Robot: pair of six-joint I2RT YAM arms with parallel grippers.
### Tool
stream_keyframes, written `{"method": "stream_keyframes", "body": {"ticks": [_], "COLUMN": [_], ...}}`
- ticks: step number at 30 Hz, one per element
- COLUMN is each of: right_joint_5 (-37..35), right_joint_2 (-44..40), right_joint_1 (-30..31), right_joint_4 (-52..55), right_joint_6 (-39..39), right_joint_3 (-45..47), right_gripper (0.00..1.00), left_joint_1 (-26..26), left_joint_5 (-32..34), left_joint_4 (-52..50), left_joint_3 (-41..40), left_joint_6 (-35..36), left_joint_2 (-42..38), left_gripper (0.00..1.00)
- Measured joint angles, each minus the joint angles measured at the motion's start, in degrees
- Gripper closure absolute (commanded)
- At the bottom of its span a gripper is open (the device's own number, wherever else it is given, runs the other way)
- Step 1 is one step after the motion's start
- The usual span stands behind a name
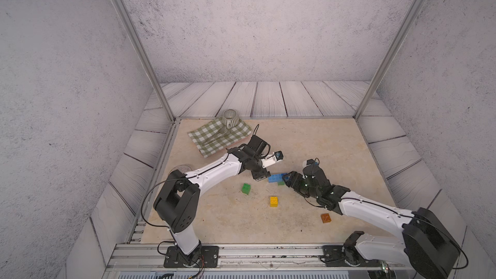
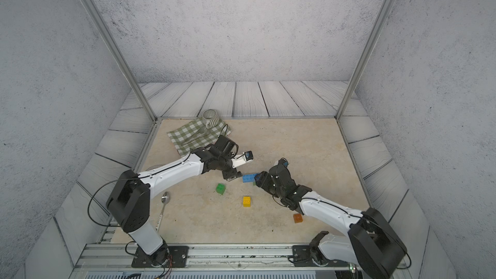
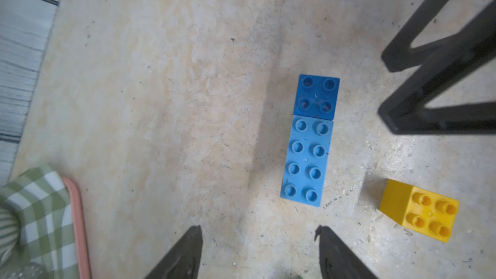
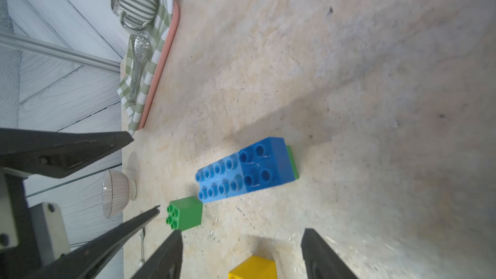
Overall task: Assemble the number 4 with lego
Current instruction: Pick up the lego brick from the center of the board.
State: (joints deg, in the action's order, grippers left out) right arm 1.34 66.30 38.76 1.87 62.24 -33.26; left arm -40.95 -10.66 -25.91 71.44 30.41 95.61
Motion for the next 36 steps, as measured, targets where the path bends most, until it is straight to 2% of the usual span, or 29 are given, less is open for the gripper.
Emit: {"method": "stream_keyframes", "body": {"ticks": [5,11,15,20,24,36], "right_joint_5": [-0.46,-2.91,-5.53,-9.03,-10.38,-8.22], "right_joint_2": [-7.10,-8.15,-8.28,-8.00,-5.11,-2.14], "right_joint_1": [-0.07,-0.37,-0.87,-1.55,-2.08,-4.13], "right_joint_4": [21.11,41.99,50.53,55.06,54.66,48.26], "right_joint_6": [-5.62,-9.62,-10.64,-11.39,-11.28,-11.93], "right_joint_3": [-6.62,-8.52,-7.89,-6.45,-5.18,-1.90], "right_gripper": [0.24,0.17,0.13,0.11,0.10,0.10], "left_joint_1": [0.07,0.07,0.07,0.07,0.07,0.07], "left_joint_5": [0.37,-0.02,-0.28,-0.72,-0.76,-0.68], "left_joint_4": [1.38,2.64,2.45,2.08,1.25,-0.83], "left_joint_3": [-4.39,-12.04,-16.68,-21.75,-24.50,-28.04], "left_joint_6": [-7.52,-15.67,-21.16,-26.60,-29.70,-33.46], "left_joint_2": [-8.74,-18.62,-24.17,-31.15,-36.30,-40.98], "left_gripper": [0.28,0.25,0.23,0.18,0.14,0.11]}}
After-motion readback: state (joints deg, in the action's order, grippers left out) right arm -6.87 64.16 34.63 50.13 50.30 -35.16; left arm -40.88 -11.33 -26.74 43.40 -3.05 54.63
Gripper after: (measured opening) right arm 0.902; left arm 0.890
